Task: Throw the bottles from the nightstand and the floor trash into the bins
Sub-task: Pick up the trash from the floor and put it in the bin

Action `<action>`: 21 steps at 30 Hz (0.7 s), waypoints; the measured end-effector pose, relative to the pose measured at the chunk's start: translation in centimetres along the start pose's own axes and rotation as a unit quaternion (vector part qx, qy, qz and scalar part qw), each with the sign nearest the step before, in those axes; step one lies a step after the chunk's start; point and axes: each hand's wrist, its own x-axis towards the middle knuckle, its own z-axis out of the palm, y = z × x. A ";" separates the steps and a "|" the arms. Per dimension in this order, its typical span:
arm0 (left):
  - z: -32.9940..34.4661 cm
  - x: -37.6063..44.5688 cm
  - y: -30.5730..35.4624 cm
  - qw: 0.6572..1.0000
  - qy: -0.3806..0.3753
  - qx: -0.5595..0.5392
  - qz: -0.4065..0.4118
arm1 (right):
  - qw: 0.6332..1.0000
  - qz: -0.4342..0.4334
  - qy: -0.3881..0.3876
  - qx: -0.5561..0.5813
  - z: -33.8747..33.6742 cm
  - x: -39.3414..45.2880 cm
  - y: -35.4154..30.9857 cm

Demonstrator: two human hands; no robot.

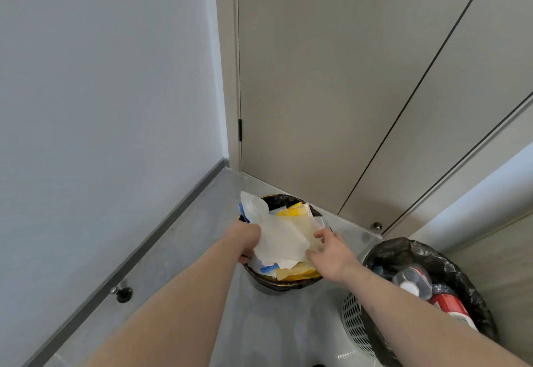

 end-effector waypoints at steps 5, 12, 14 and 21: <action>-1.1 0.1 -2.3 0.960 0.088 0.259 0.052 | 0.999 0.031 -0.012 -0.029 -0.7 -0.3 0.8; -2.5 1.1 -3.5 0.987 0.101 0.114 0.041 | 0.992 0.119 0.016 -0.031 -0.6 0.1 1.2; -2.5 1.3 -4.0 0.998 0.048 0.037 0.033 | 0.988 0.151 0.013 -0.010 -0.4 0.3 1.3; -2.2 2.4 -3.4 0.993 -0.011 -0.109 0.034 | 0.943 0.255 -0.058 0.205 0.5 1.6 1.8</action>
